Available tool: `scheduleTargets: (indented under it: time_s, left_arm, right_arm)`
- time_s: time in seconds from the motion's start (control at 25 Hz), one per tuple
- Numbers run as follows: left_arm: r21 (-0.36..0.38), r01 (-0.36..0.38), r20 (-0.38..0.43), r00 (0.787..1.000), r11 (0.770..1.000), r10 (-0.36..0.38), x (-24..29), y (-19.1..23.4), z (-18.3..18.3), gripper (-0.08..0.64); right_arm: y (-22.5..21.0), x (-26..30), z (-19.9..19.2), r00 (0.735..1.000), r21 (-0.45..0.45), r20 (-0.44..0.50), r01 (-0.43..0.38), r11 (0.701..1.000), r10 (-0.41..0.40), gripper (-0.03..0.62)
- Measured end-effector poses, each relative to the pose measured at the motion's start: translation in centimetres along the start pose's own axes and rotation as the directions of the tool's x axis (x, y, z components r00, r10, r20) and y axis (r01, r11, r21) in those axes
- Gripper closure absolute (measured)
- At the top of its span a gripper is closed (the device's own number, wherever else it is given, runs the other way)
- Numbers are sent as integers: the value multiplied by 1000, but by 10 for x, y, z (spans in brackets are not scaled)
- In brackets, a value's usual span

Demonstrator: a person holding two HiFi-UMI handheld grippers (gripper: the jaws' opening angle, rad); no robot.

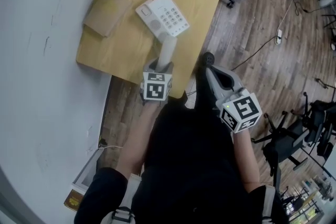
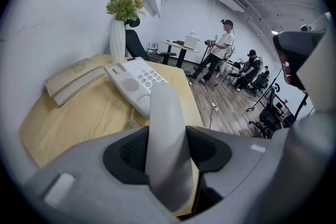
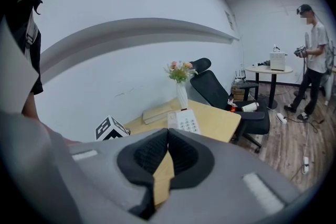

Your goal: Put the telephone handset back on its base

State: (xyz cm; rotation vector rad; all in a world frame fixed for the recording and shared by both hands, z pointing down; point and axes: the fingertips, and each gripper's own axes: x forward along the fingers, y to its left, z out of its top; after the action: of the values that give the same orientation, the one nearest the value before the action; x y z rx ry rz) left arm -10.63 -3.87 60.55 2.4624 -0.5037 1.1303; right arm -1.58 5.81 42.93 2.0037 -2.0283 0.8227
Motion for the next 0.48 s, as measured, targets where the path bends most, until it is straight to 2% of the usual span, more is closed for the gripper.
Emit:
scheduleTargets:
  time_s: [0.28, 0.48]
  left_arm:
    - [-107, -48, 27, 998, 993, 51, -5, 11, 8, 337]
    - [-179, -101, 35, 993, 979, 109, -5, 19, 15, 337]
  right_arm:
    - [-1, 21, 15, 995, -47, -20, -101, 994, 100, 589]
    - [-7, 38, 28, 983, -80, -44, -182, 980, 179, 589]
